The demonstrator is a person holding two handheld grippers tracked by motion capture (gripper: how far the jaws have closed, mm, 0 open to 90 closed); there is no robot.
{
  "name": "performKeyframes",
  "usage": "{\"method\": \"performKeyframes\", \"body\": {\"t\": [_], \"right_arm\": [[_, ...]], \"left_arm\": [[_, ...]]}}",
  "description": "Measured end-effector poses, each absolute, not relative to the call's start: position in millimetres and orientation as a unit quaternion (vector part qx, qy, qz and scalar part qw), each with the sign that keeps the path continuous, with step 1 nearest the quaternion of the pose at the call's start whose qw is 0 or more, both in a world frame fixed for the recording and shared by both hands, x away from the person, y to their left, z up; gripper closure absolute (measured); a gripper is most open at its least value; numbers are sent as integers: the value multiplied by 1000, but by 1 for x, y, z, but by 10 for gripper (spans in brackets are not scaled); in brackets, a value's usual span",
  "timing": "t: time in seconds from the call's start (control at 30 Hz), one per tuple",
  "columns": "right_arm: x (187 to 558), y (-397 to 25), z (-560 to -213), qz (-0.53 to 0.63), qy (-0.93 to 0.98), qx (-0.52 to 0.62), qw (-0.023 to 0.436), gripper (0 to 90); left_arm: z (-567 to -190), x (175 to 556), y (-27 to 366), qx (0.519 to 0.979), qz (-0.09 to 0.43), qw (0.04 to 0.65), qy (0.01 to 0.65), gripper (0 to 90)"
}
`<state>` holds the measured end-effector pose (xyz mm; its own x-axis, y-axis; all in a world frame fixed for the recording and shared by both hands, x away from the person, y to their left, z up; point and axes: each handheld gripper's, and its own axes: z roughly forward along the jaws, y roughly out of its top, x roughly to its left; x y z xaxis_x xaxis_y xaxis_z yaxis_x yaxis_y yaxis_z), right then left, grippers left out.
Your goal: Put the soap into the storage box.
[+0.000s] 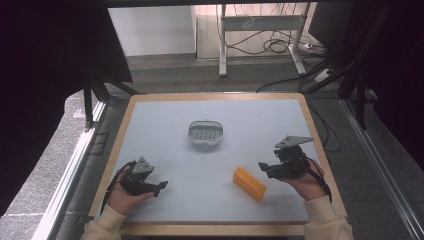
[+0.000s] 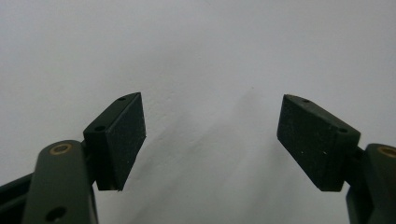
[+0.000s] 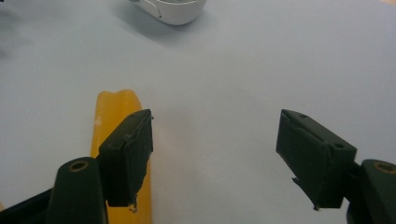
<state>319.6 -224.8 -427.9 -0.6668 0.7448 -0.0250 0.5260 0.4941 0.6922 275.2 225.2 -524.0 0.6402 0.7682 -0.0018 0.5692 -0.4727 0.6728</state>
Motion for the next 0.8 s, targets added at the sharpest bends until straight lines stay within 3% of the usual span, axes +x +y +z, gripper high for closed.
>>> {"method": "performKeyframes", "body": {"t": [0.8], "right_arm": [[311, -188, -428, 291, 885, 342, 127, 329]], "left_arm": [[-523, 275, 224, 845, 152, 328, 394, 235]]}}
